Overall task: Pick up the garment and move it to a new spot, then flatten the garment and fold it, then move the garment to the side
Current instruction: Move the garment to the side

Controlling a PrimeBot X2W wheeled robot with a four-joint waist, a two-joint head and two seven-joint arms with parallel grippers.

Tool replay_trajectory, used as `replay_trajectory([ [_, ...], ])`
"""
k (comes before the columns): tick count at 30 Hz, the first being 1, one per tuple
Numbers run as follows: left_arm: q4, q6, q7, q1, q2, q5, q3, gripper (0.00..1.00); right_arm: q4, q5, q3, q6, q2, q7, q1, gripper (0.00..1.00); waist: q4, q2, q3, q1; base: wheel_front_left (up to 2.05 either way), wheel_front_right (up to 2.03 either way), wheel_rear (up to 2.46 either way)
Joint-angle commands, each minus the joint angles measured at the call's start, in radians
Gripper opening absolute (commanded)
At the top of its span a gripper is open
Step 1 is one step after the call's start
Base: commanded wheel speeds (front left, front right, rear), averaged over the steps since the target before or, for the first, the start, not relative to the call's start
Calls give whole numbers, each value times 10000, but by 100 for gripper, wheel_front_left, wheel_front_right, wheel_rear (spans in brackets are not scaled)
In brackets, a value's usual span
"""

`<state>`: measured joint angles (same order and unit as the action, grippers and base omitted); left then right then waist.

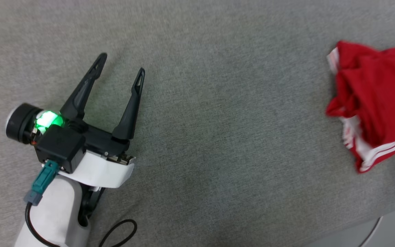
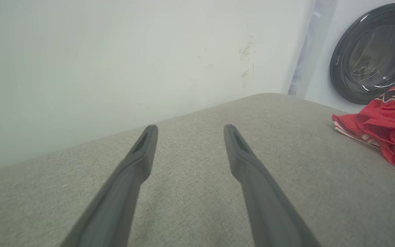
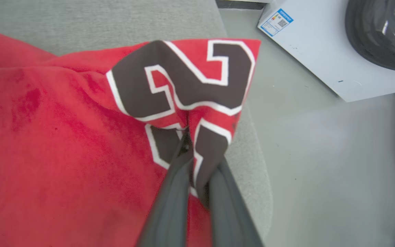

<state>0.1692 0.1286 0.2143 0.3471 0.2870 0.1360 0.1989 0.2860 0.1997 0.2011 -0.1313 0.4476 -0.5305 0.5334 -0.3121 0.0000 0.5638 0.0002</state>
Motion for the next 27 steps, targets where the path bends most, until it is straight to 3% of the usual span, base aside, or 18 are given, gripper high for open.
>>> replay_trajectory([
  [1,135,16,-64,286,131,62,79,100,131,-212,349,11,116,233,368,0,-44,0,707,-2,0,0,0],
  [7,329,22,-140,686,383,147,292,100,514,-1104,1306,11,201,1031,1004,0,96,0,1135,-2,0,0,0],
  [15,242,25,-64,942,487,310,501,100,1715,-2206,2333,11,-433,2118,1499,0,334,0,1347,-2,0,0,0],
  [16,209,25,-33,939,485,332,514,100,1899,-2340,2352,11,-482,2246,1493,30,364,0,1346,-2,0,0,0],
  [18,143,11,4,946,476,340,524,100,2197,-2469,2490,11,-582,2587,1577,100,412,0,1329,-2,0,0,0],
  [27,-301,-95,272,687,275,452,659,100,2611,-3701,3261,11,-809,4330,1630,100,651,0,527,-2,0,0,0],
])
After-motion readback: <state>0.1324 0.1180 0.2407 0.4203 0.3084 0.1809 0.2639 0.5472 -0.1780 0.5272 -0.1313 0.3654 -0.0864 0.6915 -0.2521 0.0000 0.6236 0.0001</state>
